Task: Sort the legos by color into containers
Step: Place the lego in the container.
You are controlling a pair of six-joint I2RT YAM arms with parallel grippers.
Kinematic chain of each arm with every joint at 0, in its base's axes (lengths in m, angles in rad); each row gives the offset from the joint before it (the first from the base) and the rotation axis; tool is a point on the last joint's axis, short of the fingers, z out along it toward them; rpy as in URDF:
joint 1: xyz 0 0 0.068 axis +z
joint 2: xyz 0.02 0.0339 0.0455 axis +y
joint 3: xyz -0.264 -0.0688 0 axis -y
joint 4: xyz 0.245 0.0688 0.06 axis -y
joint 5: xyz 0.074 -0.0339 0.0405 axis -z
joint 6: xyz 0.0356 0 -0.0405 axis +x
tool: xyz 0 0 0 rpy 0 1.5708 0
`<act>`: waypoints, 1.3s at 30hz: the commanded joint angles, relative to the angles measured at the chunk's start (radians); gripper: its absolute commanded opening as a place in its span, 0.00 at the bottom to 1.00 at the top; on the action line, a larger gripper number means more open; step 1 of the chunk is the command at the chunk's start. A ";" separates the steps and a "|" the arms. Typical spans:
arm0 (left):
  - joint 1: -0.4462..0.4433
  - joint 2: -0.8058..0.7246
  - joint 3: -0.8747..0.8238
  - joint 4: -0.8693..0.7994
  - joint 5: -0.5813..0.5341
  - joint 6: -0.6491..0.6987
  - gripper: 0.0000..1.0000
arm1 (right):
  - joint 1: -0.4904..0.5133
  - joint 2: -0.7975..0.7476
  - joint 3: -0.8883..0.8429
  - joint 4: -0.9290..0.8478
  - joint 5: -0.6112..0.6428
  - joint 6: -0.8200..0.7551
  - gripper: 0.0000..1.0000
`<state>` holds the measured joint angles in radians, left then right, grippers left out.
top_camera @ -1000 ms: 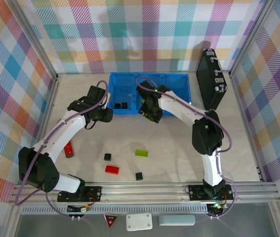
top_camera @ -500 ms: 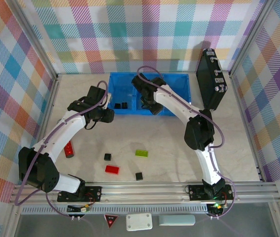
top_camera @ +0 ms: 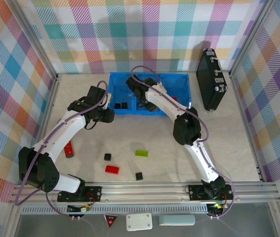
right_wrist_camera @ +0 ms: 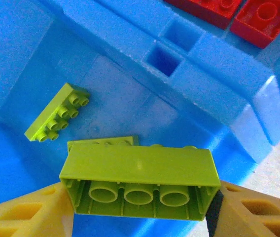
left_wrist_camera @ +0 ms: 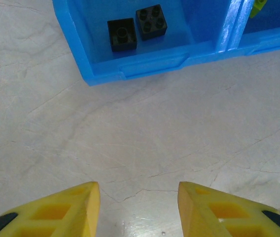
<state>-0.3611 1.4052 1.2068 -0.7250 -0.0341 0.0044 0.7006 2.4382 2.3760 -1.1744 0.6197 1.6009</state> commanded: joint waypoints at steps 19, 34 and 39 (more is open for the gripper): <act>0.011 0.014 -0.010 0.025 0.038 -0.025 0.46 | 0.003 0.139 0.109 0.064 0.083 0.122 0.68; 0.011 0.031 -0.007 0.028 0.064 -0.029 0.46 | 0.001 0.169 0.115 0.106 0.172 0.193 0.70; 0.011 0.039 0.000 0.030 0.091 -0.035 0.45 | -0.003 0.173 0.115 0.104 0.171 0.228 0.72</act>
<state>-0.3611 1.4322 1.2064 -0.7033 0.0246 -0.0143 0.6998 2.5782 2.4630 -1.0534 0.7719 1.7817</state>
